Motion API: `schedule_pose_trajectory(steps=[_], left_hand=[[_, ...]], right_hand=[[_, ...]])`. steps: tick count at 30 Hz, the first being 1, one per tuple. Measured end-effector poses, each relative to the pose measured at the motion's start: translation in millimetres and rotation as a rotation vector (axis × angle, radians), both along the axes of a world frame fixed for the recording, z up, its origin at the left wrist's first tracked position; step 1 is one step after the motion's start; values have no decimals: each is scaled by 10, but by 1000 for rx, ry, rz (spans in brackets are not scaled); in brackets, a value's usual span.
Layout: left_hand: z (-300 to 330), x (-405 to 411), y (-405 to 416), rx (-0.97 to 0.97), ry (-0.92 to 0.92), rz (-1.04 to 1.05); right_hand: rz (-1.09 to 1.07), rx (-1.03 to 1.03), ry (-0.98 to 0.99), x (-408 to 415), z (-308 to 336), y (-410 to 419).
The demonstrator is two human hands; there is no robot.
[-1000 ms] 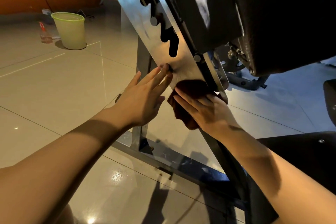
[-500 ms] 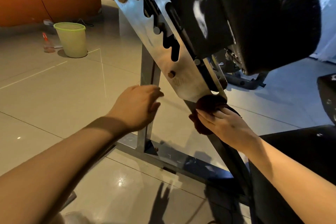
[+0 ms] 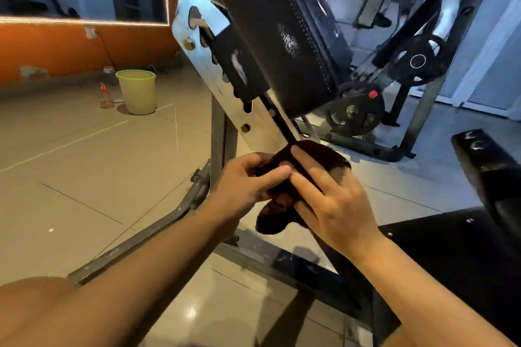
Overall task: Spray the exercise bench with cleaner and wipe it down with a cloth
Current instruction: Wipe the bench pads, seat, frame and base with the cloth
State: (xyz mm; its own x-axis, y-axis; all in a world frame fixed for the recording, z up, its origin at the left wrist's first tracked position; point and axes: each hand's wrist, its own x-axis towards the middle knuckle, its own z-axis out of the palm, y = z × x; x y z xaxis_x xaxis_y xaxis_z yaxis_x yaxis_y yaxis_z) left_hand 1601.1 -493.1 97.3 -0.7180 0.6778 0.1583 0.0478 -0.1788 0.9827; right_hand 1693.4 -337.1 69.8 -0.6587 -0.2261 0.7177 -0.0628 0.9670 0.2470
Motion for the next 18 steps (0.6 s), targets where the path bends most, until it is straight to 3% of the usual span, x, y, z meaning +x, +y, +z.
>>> schedule_pose_trajectory(steps=[6,9,13,18], left_hand=[[265,287,-110,49,94,105],[457,407,-245,-99,397,178],[664,665,-446,-330,815,118],[784,1049,-587,-354,1025,63]], right_hand=[[31,-221,-75,223,240,-150],[119,-446,-146,480,378,-274],[151,-795,-183,776,508,-347],[274,-1056,-412,1047,410,-506]])
